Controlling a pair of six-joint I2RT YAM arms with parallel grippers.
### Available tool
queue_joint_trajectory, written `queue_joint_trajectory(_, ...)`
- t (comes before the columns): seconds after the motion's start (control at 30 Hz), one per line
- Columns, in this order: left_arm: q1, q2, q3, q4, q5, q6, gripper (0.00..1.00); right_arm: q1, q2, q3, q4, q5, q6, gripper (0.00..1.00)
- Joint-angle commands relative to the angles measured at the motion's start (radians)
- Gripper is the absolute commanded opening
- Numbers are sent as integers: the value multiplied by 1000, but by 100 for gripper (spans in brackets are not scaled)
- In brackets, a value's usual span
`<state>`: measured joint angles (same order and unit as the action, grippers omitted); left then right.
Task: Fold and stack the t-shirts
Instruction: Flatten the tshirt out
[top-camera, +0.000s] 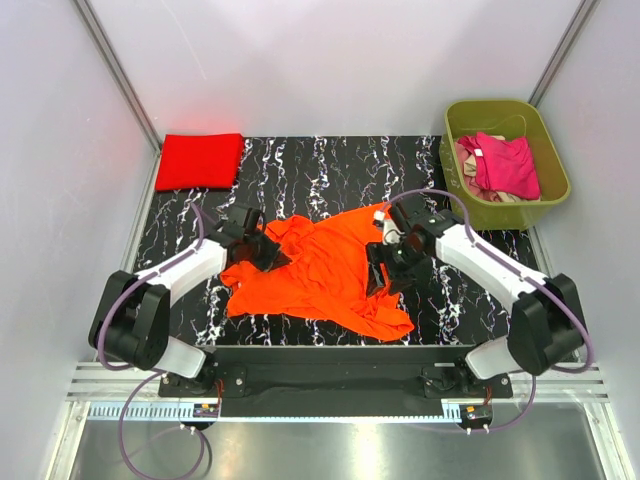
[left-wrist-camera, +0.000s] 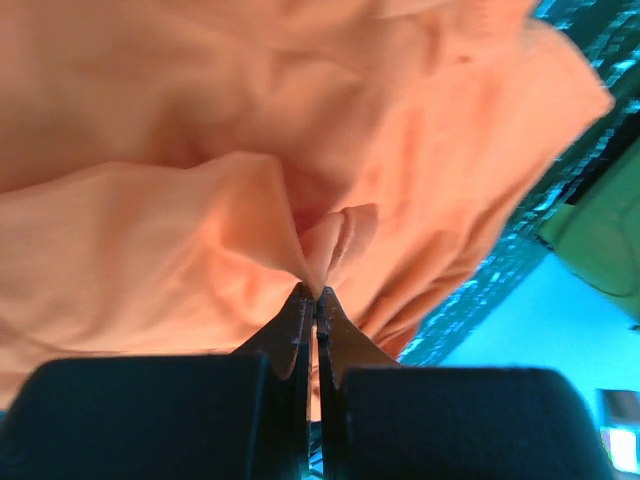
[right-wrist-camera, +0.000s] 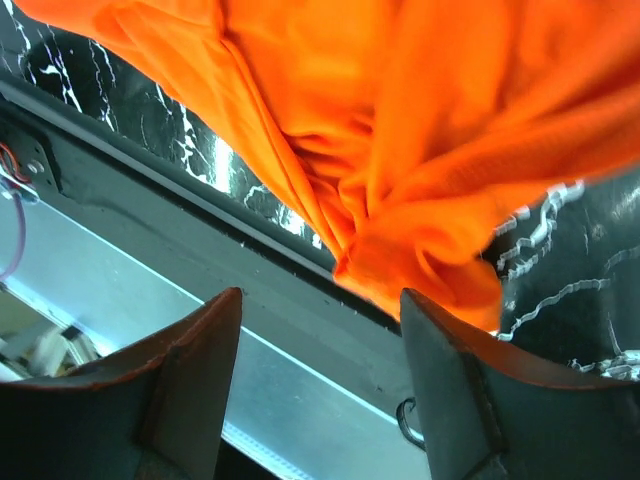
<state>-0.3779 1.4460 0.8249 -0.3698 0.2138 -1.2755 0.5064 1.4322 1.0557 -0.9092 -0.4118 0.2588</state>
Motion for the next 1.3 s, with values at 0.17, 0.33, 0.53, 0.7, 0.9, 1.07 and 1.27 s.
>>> queue_joint_trajectory(0.17,11,-64,-7,3,71,79,0,34,77,23,12,25,-24,46)
queue_joint_trajectory(0.33,16,-94,-30,14,84,85,0,40,66,-14,-3,30,2,61)
queue_joint_trajectory(0.53,25,-121,-50,25,95,82,0,63,96,-46,7,5,13,59)
queue_joint_trajectory(0.7,27,-142,-58,29,95,80,0,72,128,-56,26,27,13,54)
queue_joint_trajectory(0.9,27,-182,-86,28,88,68,0,75,126,-71,13,88,28,46)
queue_joint_trajectory(1.07,27,-200,-99,29,88,56,0,90,102,-100,1,143,79,51)
queue_joint_trajectory(1.27,28,-232,-104,31,78,50,0,116,76,-91,-14,260,160,21)
